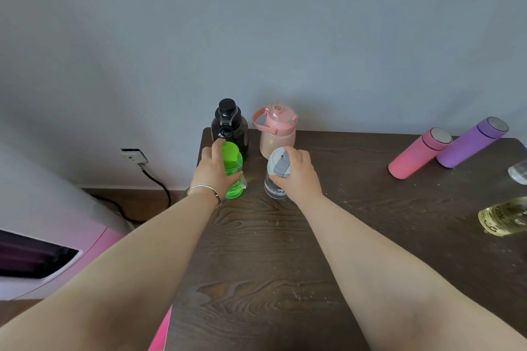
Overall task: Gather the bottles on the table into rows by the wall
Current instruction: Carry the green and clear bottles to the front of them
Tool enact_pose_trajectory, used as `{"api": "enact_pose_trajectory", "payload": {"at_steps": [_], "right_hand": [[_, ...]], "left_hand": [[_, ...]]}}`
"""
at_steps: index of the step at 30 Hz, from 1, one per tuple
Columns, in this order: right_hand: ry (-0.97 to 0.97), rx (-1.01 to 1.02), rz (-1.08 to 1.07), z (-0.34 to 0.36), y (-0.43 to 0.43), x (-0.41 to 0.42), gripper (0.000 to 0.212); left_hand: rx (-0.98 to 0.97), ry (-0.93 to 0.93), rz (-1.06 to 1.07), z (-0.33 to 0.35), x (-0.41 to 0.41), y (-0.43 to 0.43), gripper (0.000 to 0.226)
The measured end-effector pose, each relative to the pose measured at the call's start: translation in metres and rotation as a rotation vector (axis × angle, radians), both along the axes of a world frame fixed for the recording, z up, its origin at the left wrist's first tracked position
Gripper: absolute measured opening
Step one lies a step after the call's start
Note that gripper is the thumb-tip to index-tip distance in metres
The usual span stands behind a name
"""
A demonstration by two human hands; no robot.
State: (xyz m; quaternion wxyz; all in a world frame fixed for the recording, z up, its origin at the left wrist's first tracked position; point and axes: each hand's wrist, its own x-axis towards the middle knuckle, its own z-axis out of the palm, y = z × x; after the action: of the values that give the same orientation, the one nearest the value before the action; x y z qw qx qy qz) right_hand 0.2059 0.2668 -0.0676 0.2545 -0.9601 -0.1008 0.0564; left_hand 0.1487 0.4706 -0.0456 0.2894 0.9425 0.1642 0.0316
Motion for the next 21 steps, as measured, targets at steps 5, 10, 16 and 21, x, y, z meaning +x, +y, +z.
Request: {"api": "enact_pose_trajectory", "payload": {"at_steps": [5, 10, 16, 21], "right_hand": [[0.021, -0.077, 0.042, 0.009, 0.0, -0.003, 0.078], [-0.039, -0.221, 0.119, 0.021, -0.015, -0.018, 0.085], [-0.136, -0.396, 0.107, 0.037, -0.04, -0.039, 0.082], [-0.166, -0.449, 0.062, 0.049, -0.068, -0.053, 0.075]], "left_hand": [[0.026, 0.015, -0.042, -0.002, 0.0, 0.005, 0.092], [0.279, 0.038, -0.11, 0.003, -0.007, 0.012, 0.105], [0.628, -0.003, -0.26, 0.02, -0.023, 0.002, 0.097], [0.721, 0.002, -0.316, 0.036, -0.031, -0.03, 0.086]]}}
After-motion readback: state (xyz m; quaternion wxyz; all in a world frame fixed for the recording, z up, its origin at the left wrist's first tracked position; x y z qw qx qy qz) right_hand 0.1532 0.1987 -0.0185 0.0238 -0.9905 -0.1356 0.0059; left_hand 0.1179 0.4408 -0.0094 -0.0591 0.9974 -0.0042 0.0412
